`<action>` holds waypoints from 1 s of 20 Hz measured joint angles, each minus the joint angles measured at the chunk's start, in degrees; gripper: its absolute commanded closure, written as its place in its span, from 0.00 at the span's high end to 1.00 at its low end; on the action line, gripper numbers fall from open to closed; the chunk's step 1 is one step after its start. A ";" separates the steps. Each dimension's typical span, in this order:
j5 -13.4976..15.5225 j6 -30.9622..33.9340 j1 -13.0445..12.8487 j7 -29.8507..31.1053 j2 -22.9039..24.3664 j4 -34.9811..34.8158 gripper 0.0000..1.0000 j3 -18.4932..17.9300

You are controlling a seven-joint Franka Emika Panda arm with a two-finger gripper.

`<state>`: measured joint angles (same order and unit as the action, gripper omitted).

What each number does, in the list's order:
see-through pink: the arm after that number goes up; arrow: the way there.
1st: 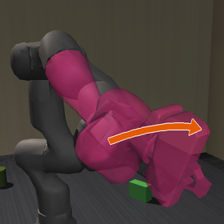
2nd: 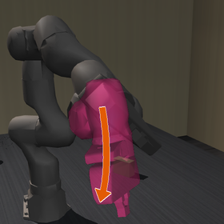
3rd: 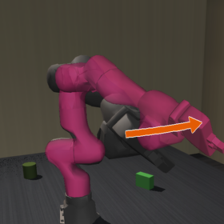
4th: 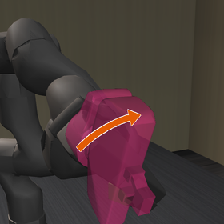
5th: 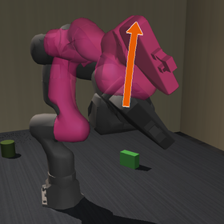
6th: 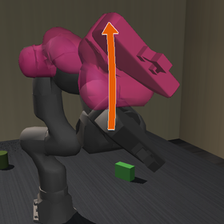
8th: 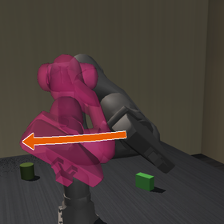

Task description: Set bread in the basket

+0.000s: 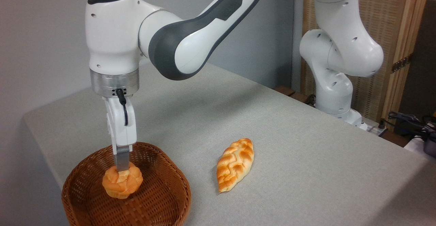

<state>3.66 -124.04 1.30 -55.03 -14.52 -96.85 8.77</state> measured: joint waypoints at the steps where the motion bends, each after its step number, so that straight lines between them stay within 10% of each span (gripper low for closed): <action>1: -0.01 0.00 -0.06 0.00 0.00 0.05 1.00 0.49; 20: -0.01 4.64 1.02 3.64 2.75 4.12 1.00 0.32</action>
<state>3.65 -119.39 2.31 -51.39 -11.76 -92.73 9.09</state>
